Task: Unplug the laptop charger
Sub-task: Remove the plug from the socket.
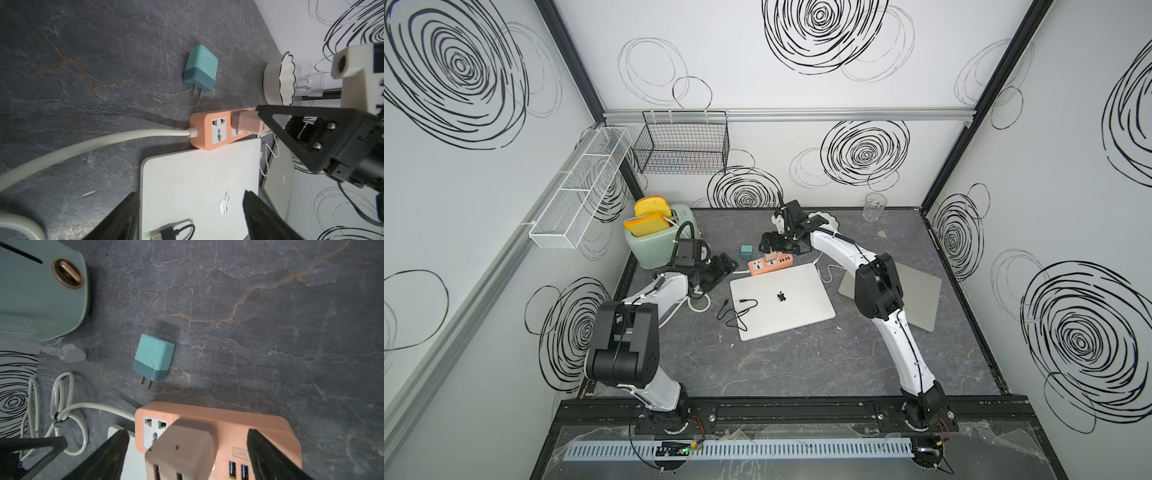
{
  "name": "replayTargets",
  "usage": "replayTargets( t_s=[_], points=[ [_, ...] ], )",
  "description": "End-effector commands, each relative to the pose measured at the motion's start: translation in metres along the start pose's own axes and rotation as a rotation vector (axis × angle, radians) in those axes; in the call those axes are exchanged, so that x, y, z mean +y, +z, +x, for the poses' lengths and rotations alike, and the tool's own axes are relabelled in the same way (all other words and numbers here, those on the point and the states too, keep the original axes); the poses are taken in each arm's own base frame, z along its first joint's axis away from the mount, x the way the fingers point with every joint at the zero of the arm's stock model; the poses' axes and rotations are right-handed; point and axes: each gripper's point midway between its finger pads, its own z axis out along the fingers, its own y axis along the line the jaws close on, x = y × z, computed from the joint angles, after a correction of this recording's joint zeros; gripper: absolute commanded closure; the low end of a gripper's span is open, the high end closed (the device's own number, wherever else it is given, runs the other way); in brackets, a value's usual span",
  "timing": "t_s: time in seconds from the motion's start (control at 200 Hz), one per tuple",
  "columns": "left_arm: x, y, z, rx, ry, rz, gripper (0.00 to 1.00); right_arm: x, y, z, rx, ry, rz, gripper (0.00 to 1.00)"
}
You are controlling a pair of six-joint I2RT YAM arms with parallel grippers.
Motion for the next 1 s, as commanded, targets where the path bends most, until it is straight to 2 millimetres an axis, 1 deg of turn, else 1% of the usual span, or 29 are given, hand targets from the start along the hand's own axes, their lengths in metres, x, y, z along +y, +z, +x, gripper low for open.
replayTargets(
  t_s=[0.0, 0.09, 0.115, 0.18, 0.245, 0.3, 0.445, 0.535, 0.62, 0.72, 0.83, 0.995],
  points=[
    [-0.012, 0.005, -0.008, -0.018, 0.006, 0.039, 0.18, 0.004, 0.001, 0.004, 0.014, -0.001, 0.020, 0.13],
    [-0.015, 0.008, -0.005, -0.012, 0.014, 0.040, 0.17, 0.004, 0.003, 0.008, 0.021, -0.025, 0.038, 0.23],
    [-0.016, 0.010, -0.004, -0.010, 0.015, 0.039, 0.18, 0.004, 0.003, 0.008, 0.021, -0.032, 0.046, 0.27],
    [-0.017, 0.014, -0.001, -0.003, 0.016, 0.039, 0.17, 0.004, 0.002, 0.009, 0.020, -0.054, 0.064, 0.42],
    [-0.017, 0.019, 0.002, 0.004, 0.017, 0.036, 0.18, 0.002, 0.001, 0.010, 0.024, -0.069, 0.081, 0.50],
    [-0.019, 0.023, 0.004, 0.011, 0.018, 0.036, 0.18, 0.001, 0.002, 0.013, 0.033, -0.077, 0.093, 0.52],
    [-0.026, 0.036, 0.005, 0.014, 0.030, 0.037, 0.18, 0.000, 0.004, 0.021, 0.055, -0.112, 0.121, 0.53],
    [-0.031, 0.045, 0.004, 0.014, 0.035, 0.037, 0.18, 0.001, 0.002, 0.025, 0.065, -0.136, 0.136, 0.57],
    [-0.039, 0.052, 0.001, -0.004, 0.046, 0.047, 0.19, 0.003, -0.001, 0.023, 0.055, -0.151, 0.143, 0.62],
    [-0.046, 0.065, 0.003, 0.000, 0.065, 0.040, 0.20, 0.003, -0.003, 0.021, 0.048, -0.156, 0.152, 0.64],
    [-0.044, 0.080, 0.005, 0.005, 0.075, 0.002, 0.20, 0.002, -0.003, 0.021, 0.051, -0.155, 0.157, 0.64],
    [-0.042, 0.090, -0.002, -0.038, 0.092, -0.041, 0.22, 0.002, -0.002, 0.022, 0.055, -0.150, 0.153, 0.65]
  ],
)
